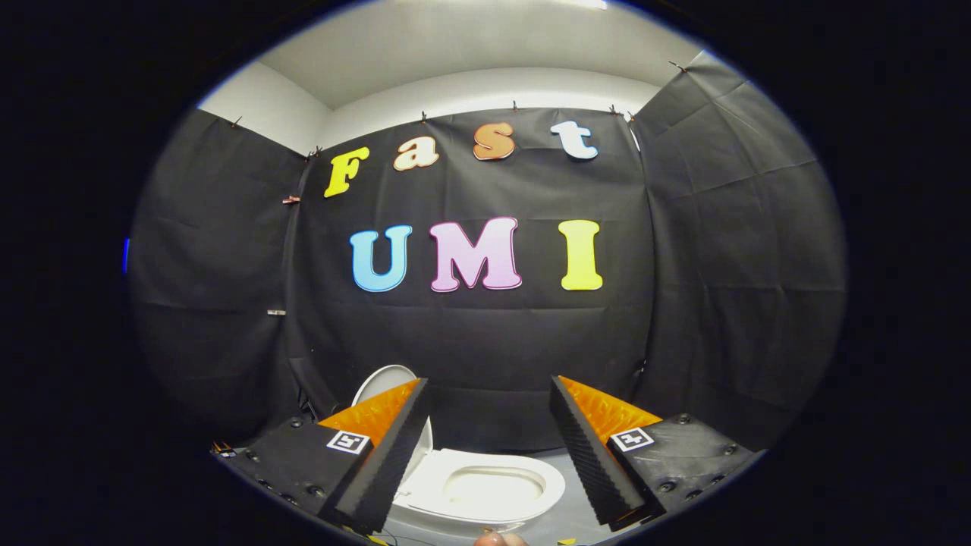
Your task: Open the toilet lid.
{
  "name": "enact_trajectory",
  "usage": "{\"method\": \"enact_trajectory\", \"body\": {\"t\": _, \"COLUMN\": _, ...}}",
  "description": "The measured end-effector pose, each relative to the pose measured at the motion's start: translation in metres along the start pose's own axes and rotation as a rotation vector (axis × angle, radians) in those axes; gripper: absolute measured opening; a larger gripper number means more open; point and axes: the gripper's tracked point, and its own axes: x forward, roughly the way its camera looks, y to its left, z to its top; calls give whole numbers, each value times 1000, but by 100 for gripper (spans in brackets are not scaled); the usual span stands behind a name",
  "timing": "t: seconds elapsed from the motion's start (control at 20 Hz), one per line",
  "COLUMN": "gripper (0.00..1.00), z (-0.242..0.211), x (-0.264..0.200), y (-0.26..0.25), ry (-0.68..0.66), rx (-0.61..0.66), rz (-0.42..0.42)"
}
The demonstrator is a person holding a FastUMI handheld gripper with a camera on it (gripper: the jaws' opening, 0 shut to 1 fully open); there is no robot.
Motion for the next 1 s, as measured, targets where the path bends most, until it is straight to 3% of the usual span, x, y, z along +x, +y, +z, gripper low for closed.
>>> {"method": "enact_trajectory", "body": {"t": 1.0, "gripper": 99, "z": -7, "x": -9, "y": 14, "ry": 25, "rx": 0, "rz": 42}}
